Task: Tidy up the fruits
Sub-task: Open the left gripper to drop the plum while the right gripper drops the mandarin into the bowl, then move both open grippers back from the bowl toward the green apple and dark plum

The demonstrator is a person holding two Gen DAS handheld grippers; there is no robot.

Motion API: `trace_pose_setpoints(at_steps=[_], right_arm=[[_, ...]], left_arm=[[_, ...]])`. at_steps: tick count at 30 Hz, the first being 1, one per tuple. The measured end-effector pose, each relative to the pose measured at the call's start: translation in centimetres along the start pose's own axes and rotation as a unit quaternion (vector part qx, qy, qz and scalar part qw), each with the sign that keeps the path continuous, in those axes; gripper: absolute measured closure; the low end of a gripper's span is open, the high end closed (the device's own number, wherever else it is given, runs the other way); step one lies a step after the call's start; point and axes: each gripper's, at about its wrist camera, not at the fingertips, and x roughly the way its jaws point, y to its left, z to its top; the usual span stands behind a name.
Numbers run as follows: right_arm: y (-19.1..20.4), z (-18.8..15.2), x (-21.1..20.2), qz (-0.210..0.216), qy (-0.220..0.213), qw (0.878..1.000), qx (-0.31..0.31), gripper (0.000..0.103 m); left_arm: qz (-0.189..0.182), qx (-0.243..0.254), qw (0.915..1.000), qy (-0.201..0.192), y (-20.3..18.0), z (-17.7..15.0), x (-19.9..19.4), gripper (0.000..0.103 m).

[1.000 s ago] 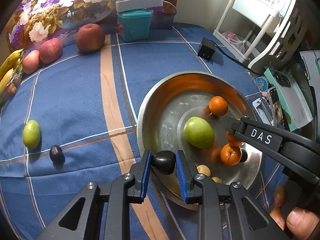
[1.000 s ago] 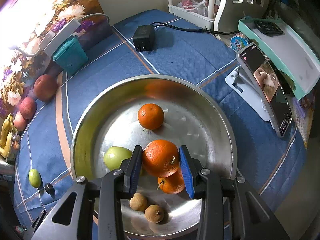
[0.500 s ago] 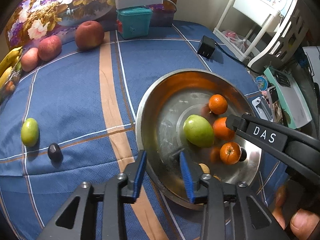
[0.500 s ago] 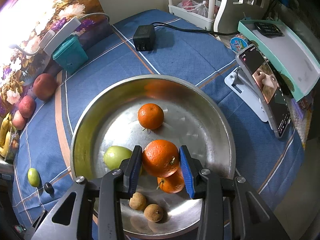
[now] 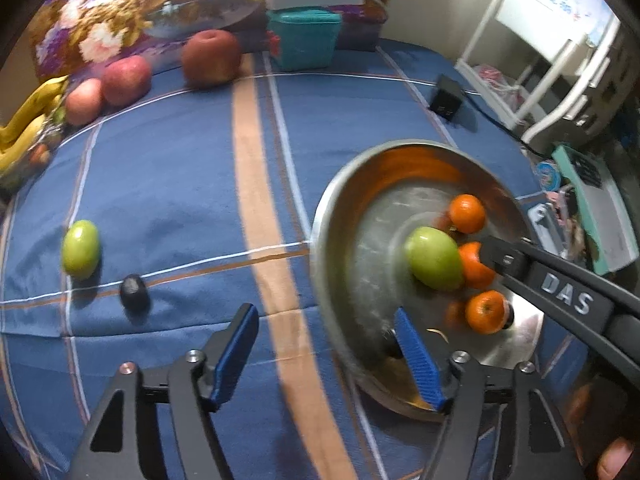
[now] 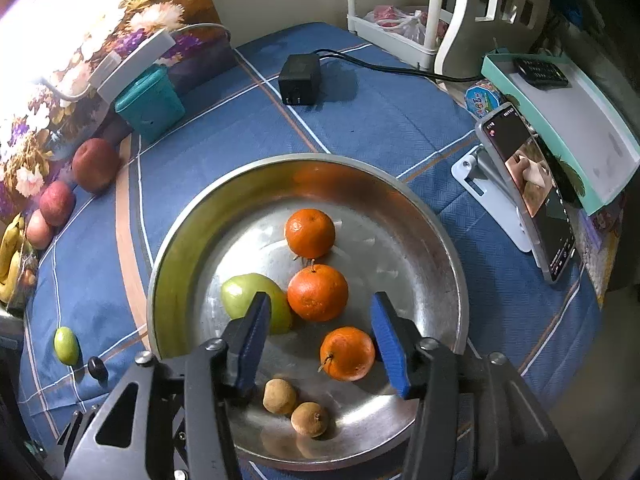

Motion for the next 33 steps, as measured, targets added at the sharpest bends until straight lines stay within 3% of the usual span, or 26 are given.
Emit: trace_pose_setpoints(at_steps=[6, 14, 27, 33], right_arm=[[0.8, -0.2, 0.1, -0.01, 0.005, 1.0, -0.021, 0.049], [1.9, -0.7, 0.1, -0.015, 0.008, 0.999, -0.041, 0.048], [5.0, -1.8, -1.5, -0.002, 0.003, 0.997, -0.082, 0.048], [6.3, -2.3, -2.3, 0.008, -0.003, 0.995, -0.103, 0.048]], left_arm=[[0.048, -0.05, 0.9976, 0.007, 3.0, 0.0, 0.2, 0.011], [0.09, -0.103, 0.9906, -0.01, 7.2, 0.1, -1.1, 0.003], [0.137, -0.145, 0.979, -0.042, 11.7, 0.1, -3.2, 0.002], [0.141, -0.157, 0.9764, -0.046, 12.7, -0.1, -3.8, 0.001]])
